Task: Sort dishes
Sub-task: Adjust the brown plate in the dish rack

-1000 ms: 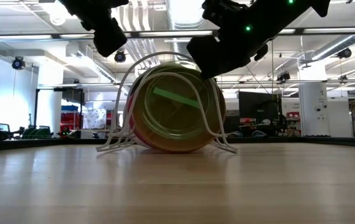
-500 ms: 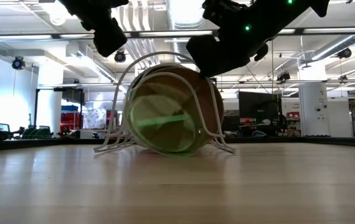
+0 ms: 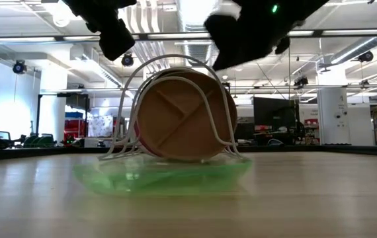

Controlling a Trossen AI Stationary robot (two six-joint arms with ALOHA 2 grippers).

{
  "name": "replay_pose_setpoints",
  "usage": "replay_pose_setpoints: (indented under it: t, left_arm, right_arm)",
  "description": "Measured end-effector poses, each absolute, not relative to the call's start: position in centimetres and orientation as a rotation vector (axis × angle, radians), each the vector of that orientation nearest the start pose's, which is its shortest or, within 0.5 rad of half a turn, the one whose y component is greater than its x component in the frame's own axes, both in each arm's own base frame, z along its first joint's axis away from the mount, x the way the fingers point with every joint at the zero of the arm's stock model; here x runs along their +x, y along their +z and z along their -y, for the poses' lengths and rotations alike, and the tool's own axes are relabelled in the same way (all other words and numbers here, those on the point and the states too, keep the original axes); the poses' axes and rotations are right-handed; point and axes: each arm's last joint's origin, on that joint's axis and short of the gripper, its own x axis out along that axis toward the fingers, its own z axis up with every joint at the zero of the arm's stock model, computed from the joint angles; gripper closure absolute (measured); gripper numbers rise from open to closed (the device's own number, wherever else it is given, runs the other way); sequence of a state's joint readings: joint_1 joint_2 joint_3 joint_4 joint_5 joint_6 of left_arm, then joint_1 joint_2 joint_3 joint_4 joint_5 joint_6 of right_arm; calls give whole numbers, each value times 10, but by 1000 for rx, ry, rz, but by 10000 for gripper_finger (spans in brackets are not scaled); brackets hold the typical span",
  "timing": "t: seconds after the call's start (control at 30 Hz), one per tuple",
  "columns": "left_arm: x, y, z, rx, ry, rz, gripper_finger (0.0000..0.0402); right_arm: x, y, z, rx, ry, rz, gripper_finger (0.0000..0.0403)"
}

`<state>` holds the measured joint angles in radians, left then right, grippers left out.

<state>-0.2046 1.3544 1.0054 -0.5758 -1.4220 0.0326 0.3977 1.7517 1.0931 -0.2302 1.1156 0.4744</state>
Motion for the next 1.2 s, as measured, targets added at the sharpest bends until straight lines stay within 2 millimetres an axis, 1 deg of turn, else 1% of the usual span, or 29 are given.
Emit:
replay_pose_setpoints:
  t: [0.07, 0.13, 0.2, 0.27, 0.33, 0.4, 0.5, 0.57, 0.67, 0.73, 0.8, 0.87, 0.97, 1.03, 1.1, 1.2]
  left_arm:
    - [258, 276, 24, 741, 1116, -694, 401]
    - [258, 276, 24, 742, 1116, -695, 401]
    - [258, 276, 24, 742, 1116, -695, 401]
    - [258, 276, 24, 741, 1113, -696, 401]
    - [258, 276, 25, 736, 1087, -707, 401]
    - [259, 275, 25, 728, 1036, -728, 401]
    - [263, 276, 27, 677, 884, -765, 401]
    - [266, 277, 30, 623, 753, -786, 401]
    - [268, 277, 33, 568, 613, -805, 401]
    - [268, 277, 33, 566, 601, -810, 401]
    - [266, 276, 33, 570, 608, -824, 401]
    - [264, 274, 33, 564, 613, -847, 401]
    - [259, 271, 31, 554, 625, -887, 401]
    - [257, 270, 30, 551, 624, -912, 401]
    - [256, 269, 31, 534, 600, -926, 401]
    - [256, 267, 32, 496, 528, -948, 401]
  right_arm:
    - [326, 207, -120, -126, -754, -448, 349]
    - [320, 216, -126, -11, -686, -442, 350]
    - [315, 222, -128, 169, -608, -464, 349]
    - [312, 223, -130, 357, -554, -512, 343]
    - [310, 217, -131, 518, -519, -582, 334]
    - [310, 206, -135, 644, -481, -666, 321]
    - [309, 184, -141, 761, -440, -819, 295]
    - [308, 172, -144, 799, -432, -895, 274]
    - [306, 164, -143, 766, -470, -932, 242]
    - [299, 164, -138, 726, -558, -947, 228]
    - [289, 173, -130, 662, -654, -946, 219]
    - [277, 188, -122, 574, -750, -925, 218]
    - [262, 204, -105, 364, -883, -799, 223]
    - [262, 215, -91, 287, -908, -722, 231]
    - [262, 223, -76, 240, -899, -715, 239]
    - [268, 229, -60, 196, -820, -692, 249]
